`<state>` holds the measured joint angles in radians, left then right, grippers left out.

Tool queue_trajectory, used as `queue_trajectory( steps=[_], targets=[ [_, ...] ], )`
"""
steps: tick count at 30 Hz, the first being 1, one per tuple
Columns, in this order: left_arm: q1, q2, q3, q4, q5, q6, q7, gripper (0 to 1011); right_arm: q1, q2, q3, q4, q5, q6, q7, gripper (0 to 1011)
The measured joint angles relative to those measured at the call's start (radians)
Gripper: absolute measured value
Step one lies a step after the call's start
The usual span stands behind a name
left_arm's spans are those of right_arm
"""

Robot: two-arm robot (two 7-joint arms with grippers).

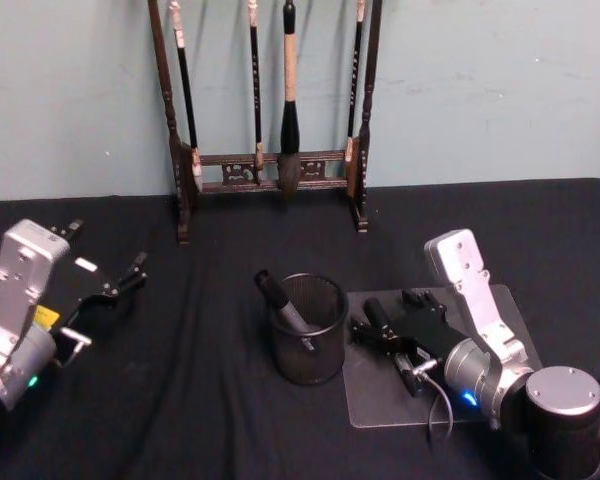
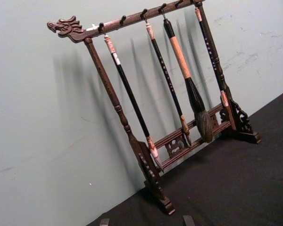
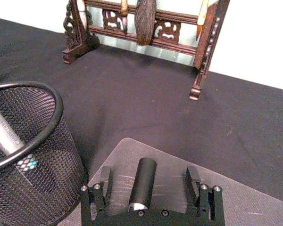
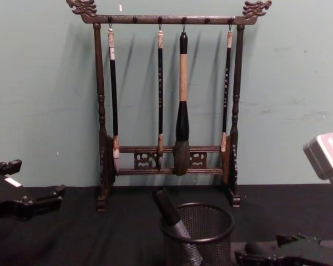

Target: Pick up the water-based marker from the table and place it into the pen holder.

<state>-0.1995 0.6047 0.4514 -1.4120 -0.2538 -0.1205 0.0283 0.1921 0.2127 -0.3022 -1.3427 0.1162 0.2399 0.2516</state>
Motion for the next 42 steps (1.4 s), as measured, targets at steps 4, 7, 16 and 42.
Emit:
queue_trajectory(
  steps=[4, 7, 16, 42],
  targets=[
    [0.000, 0.000, 0.000, 0.000, 0.000, 0.000, 0.000, 1009, 0.000, -0.002, 0.001, 0.002, -0.003, 0.006, 0.002, 1002],
    [0.000, 0.000, 0.000, 0.000, 0.000, 0.000, 0.000, 1009, 0.000, -0.002, 0.001, 0.003, -0.004, 0.007, 0.003, 1000],
    [0.000, 0.000, 0.000, 0.000, 0.000, 0.000, 0.000, 1009, -0.001, -0.004, -0.004, 0.007, -0.015, 0.011, 0.007, 1000],
    [0.000, 0.000, 0.000, 0.000, 0.000, 0.000, 0.000, 1009, -0.002, -0.003, -0.002, 0.007, -0.011, 0.011, 0.007, 743]
  ],
)
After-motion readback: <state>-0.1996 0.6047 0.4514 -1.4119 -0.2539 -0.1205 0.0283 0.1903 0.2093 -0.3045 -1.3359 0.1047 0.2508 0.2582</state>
